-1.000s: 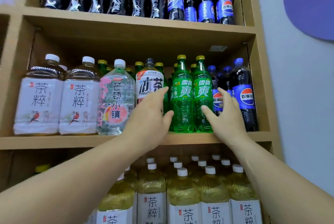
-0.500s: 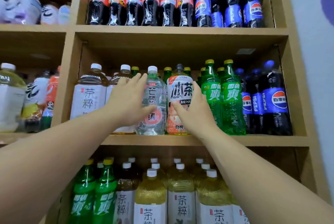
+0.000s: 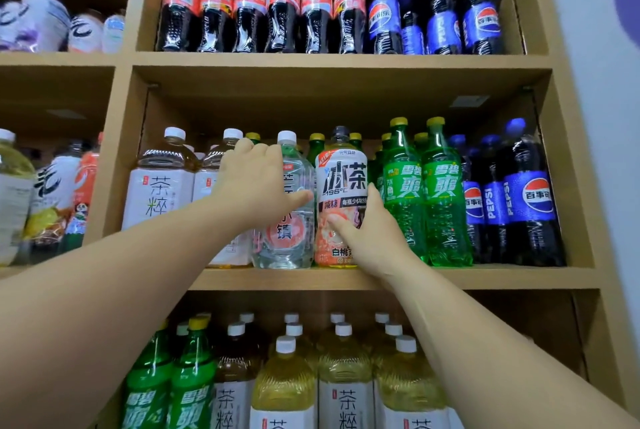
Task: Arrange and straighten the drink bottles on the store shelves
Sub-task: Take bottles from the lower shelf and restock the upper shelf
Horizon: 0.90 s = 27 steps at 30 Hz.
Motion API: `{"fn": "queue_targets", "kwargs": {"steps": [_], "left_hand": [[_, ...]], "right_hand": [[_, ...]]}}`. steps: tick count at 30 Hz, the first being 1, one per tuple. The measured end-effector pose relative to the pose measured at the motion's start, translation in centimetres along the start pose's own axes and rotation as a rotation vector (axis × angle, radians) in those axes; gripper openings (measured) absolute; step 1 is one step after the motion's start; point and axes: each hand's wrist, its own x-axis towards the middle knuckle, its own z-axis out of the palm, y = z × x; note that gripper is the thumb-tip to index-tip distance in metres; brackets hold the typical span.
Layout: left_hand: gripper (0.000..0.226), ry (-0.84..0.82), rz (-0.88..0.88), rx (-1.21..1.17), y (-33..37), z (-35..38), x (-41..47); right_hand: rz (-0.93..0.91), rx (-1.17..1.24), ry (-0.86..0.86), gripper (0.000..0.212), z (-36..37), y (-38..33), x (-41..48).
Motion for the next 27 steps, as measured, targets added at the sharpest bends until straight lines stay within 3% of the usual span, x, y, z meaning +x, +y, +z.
{"fn": "queue_targets", "kwargs": {"steps": [5, 11, 15, 18, 24, 27], "left_hand": [[0.07, 0.071, -0.003, -0.222, -0.4, -0.2, -0.3], [0.064, 0.124, -0.048, -0.504, 0.4, -1.6, -1.3], [0.089, 0.113, -0.088, -0.615, 0.3, -1.8, -1.5], [0.087, 0.132, -0.083, -0.692, 0.2, -1.7, -1.9], [0.103, 0.218, -0.1, -0.864, 0.3, -1.6, -2.6], [0.089, 0.234, -0.078, -0.9, 0.1, -1.5, -2.8]], "right_hand": [[0.03, 0.01, 0.081, 0.105, 0.0, -0.4, -0.6], [0.038, 0.03, 0.061, 0.065, -0.5, -1.0, -1.3], [0.034, 0.062, 0.054, 0.067, -0.8, -1.4, -1.6], [0.036, 0.097, 0.035, 0.062, -1.0, -1.3, -1.6], [0.04, 0.117, 0.037, 0.086, -0.9, -1.2, -1.5], [0.03, 0.11, 0.053, 0.092, -0.8, -0.9, -1.4]]}}
